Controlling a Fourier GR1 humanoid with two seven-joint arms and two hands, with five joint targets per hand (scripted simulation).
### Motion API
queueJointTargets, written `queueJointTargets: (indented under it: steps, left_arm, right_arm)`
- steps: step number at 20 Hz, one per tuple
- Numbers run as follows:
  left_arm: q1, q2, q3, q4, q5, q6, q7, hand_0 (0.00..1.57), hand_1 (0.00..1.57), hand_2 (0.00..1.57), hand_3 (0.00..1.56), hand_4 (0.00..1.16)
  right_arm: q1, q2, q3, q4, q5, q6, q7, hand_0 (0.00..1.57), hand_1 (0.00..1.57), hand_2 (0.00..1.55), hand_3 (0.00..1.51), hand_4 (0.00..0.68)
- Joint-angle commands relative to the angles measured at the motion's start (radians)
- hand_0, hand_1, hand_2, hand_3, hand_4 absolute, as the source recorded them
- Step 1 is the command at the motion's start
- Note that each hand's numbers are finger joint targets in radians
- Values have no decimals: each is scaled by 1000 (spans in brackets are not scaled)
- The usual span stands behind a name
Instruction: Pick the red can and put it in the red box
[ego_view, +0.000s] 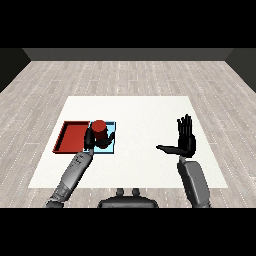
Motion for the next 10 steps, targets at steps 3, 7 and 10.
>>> queueJointTargets:
  steps: [3,7,10]
  left_arm:
    - [-15,100,50,-39,-101,22,94,1571,1571,1558,1432,1134]
    - [-168,133,150,224,-91,-37,86,1424,1424,1452,1388,1112]
    - [-184,206,182,301,-119,-66,110,1535,1535,1342,1445,1104]
  right_arm:
    - [129,-12,-12,26,-4,65,-30,0,0,0,0,0]
    - [110,-10,-46,122,-16,86,-52,0,0,0,0,0]
    - [126,31,-25,168,2,85,-99,0,0,0,0,0]
